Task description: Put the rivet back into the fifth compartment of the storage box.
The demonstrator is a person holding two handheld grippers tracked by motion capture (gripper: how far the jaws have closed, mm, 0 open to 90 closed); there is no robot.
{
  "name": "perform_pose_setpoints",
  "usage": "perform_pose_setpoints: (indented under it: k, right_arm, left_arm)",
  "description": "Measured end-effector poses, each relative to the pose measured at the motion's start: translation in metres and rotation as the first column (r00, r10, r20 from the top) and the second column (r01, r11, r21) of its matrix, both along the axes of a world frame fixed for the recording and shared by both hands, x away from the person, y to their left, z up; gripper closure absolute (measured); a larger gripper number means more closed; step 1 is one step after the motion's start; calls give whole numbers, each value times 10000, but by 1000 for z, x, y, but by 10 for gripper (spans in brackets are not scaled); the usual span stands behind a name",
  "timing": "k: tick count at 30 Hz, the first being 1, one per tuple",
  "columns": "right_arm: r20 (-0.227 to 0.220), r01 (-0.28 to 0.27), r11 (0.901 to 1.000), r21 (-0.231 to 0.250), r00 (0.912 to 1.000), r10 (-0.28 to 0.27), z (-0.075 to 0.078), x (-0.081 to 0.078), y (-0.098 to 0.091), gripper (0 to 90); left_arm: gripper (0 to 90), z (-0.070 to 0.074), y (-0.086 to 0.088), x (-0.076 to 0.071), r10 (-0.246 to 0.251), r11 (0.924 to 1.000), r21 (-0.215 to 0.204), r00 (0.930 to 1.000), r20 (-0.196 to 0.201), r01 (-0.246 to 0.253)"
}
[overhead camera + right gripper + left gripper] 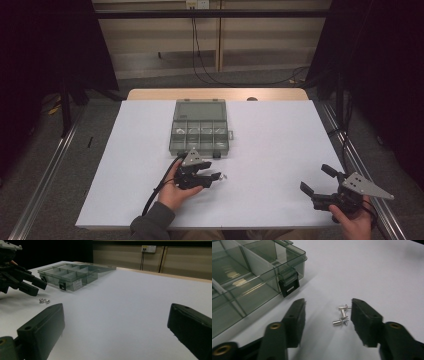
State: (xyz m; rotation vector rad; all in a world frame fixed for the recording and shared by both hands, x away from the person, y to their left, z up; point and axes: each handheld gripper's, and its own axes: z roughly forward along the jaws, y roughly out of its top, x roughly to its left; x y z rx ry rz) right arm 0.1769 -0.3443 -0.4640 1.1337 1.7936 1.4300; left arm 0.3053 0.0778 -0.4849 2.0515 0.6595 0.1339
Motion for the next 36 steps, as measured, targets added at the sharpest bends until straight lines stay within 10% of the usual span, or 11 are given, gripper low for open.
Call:
perform_pose_setpoints:
  k: [4, 20, 36]
  right_arm:
    - [-4, -6, 10000, -8, 10000, 6, 0, 0, 0, 10]
    - [-25, 16, 10000, -32, 10000, -17, 0, 0, -1, 11]
    - [-17, 48, 10000, -62, 10000, -48, 0, 0, -2, 13]
  left_arm:
    - [566, 0, -1, 1, -53, 9998, -216, 9998, -186, 49]
    - [664, -3, -16, 2, -674, 9921, 1018, 9958, -615, 735]
    - [822, -2, -13, 1, -631, 9928, 943, 9910, -1185, 745]
